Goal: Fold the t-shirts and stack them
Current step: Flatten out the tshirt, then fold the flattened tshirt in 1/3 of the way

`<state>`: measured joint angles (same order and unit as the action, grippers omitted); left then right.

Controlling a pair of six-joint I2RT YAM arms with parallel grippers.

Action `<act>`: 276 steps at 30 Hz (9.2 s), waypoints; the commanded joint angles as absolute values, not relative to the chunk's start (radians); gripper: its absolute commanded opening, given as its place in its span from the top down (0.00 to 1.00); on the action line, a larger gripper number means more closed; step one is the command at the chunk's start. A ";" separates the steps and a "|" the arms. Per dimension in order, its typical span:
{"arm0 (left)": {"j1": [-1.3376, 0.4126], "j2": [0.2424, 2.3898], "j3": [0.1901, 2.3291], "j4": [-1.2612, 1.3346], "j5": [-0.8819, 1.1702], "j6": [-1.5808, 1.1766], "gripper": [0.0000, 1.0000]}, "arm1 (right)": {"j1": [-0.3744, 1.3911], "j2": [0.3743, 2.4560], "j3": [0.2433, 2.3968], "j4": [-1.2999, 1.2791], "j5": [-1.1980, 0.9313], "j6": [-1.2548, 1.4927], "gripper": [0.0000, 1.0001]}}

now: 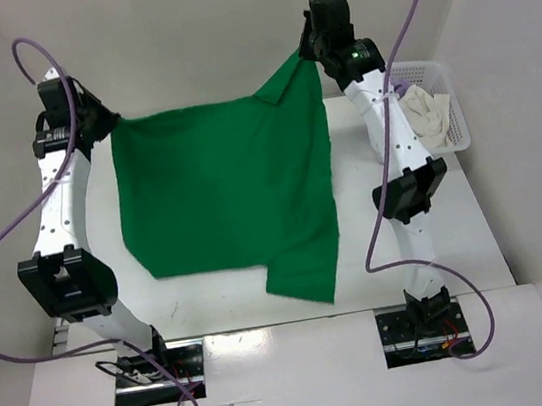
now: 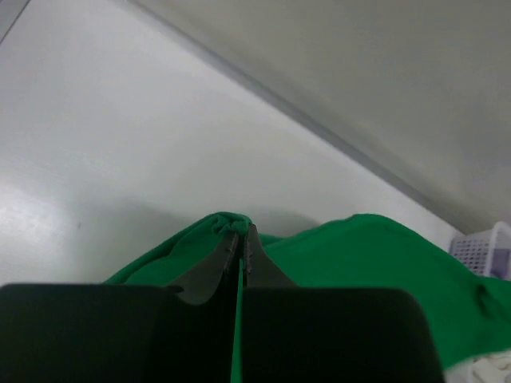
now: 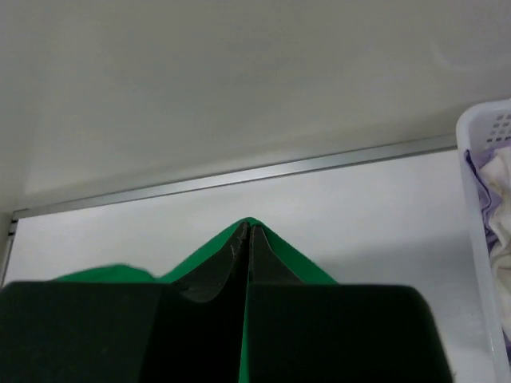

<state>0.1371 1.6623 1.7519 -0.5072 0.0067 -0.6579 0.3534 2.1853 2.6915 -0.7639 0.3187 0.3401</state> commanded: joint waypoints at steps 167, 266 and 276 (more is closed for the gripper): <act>0.474 1.243 0.682 -0.524 0.224 -0.792 0.84 | 0.163 1.203 0.849 -0.719 -0.035 0.775 0.94; 0.015 1.235 0.594 -0.195 0.069 -0.784 0.78 | 0.494 2.028 1.423 -0.287 -0.041 0.629 1.00; 0.015 1.206 0.681 -0.216 0.069 -0.784 0.77 | 0.482 1.994 1.590 -0.364 -0.124 0.620 0.99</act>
